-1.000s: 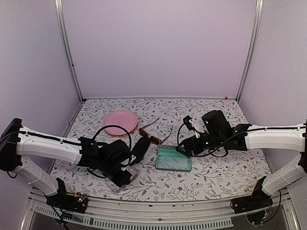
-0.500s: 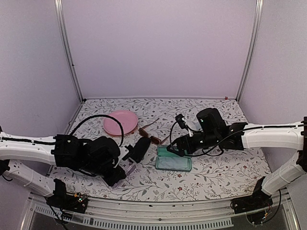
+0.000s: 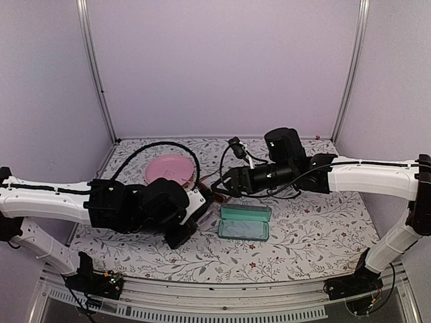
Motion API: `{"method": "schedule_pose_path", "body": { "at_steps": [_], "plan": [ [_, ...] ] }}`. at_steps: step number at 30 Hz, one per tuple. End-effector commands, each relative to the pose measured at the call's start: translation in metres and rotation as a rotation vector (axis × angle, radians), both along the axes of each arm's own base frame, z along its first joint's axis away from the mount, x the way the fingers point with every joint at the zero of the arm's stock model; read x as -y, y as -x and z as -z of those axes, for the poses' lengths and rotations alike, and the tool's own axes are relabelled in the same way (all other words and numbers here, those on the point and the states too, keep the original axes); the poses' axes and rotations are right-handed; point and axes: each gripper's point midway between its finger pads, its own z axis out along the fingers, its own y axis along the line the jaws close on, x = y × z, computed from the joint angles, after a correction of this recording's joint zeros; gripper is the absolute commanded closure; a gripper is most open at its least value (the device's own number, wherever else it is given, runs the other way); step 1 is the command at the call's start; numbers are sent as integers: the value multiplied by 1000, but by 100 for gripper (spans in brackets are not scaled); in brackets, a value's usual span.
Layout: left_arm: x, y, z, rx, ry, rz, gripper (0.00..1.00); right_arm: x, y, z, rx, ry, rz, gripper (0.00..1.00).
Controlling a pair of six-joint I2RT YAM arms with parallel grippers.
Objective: Organize the sunglasses
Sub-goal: Pass from the left arm to the right
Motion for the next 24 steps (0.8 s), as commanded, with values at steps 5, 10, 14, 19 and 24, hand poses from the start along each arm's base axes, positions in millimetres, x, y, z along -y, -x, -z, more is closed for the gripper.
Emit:
{"method": "schedule_pose_path", "body": {
  "at_steps": [5, 10, 14, 19, 24],
  "plan": [
    [31, -2, -20, 114, 34, 77, 100, -6, -2, 14, -141, -51, -28, 18],
    [39, 0, -20, 132, 46, 109, 100, -11, 8, 19, -190, -111, -102, 26],
    [43, -1, -19, 148, 43, 125, 100, -12, 13, 27, -219, -110, -132, 36],
    [46, -2, -14, 158, 26, 141, 100, -10, 16, 33, -231, -116, -147, 51],
    [47, -2, -7, 157, 3, 153, 100, -5, 13, 38, -235, -111, -137, 63]
  ]
}}
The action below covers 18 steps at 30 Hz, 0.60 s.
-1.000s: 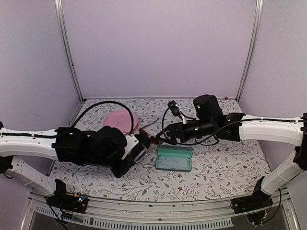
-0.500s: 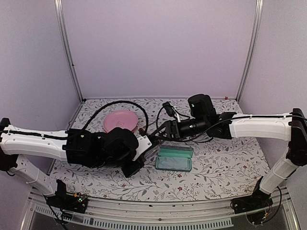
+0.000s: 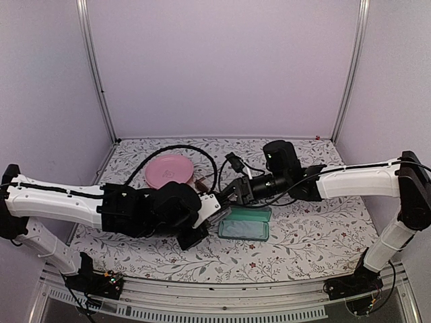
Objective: Organize the sunglasses
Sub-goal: Pass from the left arm to the right
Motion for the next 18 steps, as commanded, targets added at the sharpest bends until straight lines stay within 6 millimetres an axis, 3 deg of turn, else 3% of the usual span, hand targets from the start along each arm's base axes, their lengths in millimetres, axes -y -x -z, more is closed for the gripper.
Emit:
{"method": "schedule_pose_path", "body": {
  "at_steps": [1, 12, 14, 18],
  "plan": [
    [11, 2, -5, 29, 12, 26, 100, 4, -3, 4, 0, -16, -6, 65],
    [17, 0, -2, 39, 21, 36, 98, 18, -15, 9, 6, -4, 36, 97],
    [20, 1, -3, 34, 34, 39, 84, 22, -18, 7, 15, -4, 55, 100],
    [25, 2, -9, 26, 90, 42, 43, 30, -23, 4, 26, -1, 82, 100]
  ]
}}
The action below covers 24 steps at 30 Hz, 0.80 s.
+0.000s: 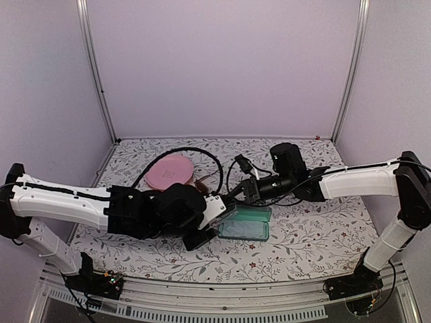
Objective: Organize the sunglasses
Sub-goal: Pass from the left arm to the right, then fold the left temple of the sunglasses on the sunglasses.
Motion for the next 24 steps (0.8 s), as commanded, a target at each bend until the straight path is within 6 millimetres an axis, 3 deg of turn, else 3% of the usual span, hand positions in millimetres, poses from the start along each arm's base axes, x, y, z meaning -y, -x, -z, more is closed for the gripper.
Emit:
{"method": "schedule_pose_path", "body": {
  "at_steps": [1, 3, 4, 11, 17, 24],
  "plan": [
    [13, 4, -17, 7, 107, 13, 33, 13, -10, -12, 51, -11, 49, 100],
    [11, 3, -21, 9, 143, 0, 9, 18, -12, -12, 53, -5, 61, 100],
    [9, 2, -24, 8, 163, -9, 2, 20, -12, -11, 55, -2, 68, 100],
    [-30, -13, -32, -57, 294, -141, 1, 45, -23, -22, 85, -4, 153, 100],
    [-64, -23, -29, -133, 388, -203, 1, 54, -26, -24, 89, -5, 179, 100],
    [-67, -33, -16, -152, 390, -154, 1, 51, -21, -30, 77, -41, 148, 100]
  ]
}}
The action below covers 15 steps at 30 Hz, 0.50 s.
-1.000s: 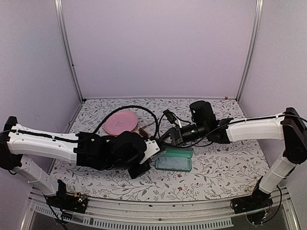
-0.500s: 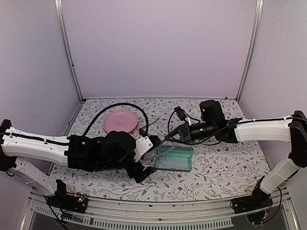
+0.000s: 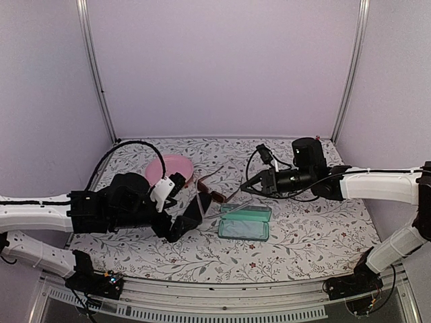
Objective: Organize the sunglasses
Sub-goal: Fold the left temple of the sunglasses on the sunglasses.
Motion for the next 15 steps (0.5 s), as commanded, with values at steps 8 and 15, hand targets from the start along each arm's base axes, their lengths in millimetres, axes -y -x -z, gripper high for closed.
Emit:
{"method": "schedule_pose_path", "body": {
  "at_steps": [8, 15],
  "plan": [
    [38, -9, 11, 49, 38, 143, 1, -1, 10, -6, -17, -84, -38, 100],
    [55, -7, 23, 22, 12, 201, 8, 0, 13, -4, -28, -90, -39, 100]
  ]
}}
